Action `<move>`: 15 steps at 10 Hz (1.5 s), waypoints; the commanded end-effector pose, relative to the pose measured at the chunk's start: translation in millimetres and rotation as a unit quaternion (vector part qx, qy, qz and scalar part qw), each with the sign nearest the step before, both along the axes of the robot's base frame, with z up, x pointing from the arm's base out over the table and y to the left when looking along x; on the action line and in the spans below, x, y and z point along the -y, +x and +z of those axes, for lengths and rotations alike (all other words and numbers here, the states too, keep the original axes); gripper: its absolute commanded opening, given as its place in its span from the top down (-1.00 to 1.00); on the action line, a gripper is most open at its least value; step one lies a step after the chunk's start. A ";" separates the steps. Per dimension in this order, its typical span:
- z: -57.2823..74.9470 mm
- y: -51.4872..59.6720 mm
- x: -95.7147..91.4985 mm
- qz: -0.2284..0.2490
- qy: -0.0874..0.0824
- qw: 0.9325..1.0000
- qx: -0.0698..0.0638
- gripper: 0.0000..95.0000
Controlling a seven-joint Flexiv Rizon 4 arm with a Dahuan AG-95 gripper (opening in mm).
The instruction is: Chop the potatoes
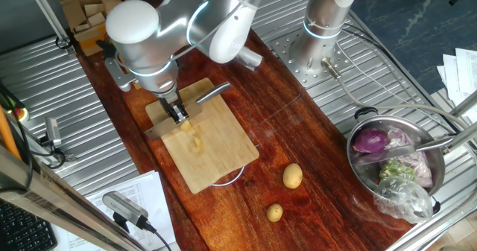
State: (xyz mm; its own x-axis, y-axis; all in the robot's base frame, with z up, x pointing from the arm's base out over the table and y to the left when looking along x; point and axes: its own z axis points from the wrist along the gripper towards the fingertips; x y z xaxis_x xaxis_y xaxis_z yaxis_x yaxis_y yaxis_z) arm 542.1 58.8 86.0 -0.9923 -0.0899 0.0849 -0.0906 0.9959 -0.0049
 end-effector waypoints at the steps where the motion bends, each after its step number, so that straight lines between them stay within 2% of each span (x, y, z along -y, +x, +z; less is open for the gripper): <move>1: -28.1 -5.3 0.9 0.001 -0.001 1.000 0.002 1.00; 6: -6.6 -5.7 0.7 0.005 0.001 1.000 -0.010 1.00; 8: 10.2 -6.7 -0.6 0.006 0.002 1.000 -0.019 1.00; 9: 12.9 -7.4 -0.8 0.008 0.002 1.000 -0.019 1.00; 12: 10.1 -11.4 0.0 0.008 0.002 1.000 -0.016 1.00; 15: 4.1 -10.7 0.4 0.009 0.002 1.000 -0.011 1.00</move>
State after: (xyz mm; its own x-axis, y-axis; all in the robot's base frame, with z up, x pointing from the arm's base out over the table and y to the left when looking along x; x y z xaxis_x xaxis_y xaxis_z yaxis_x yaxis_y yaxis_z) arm 532.0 58.1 86.9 -0.9884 -0.1110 0.1040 -0.1114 0.9938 0.0018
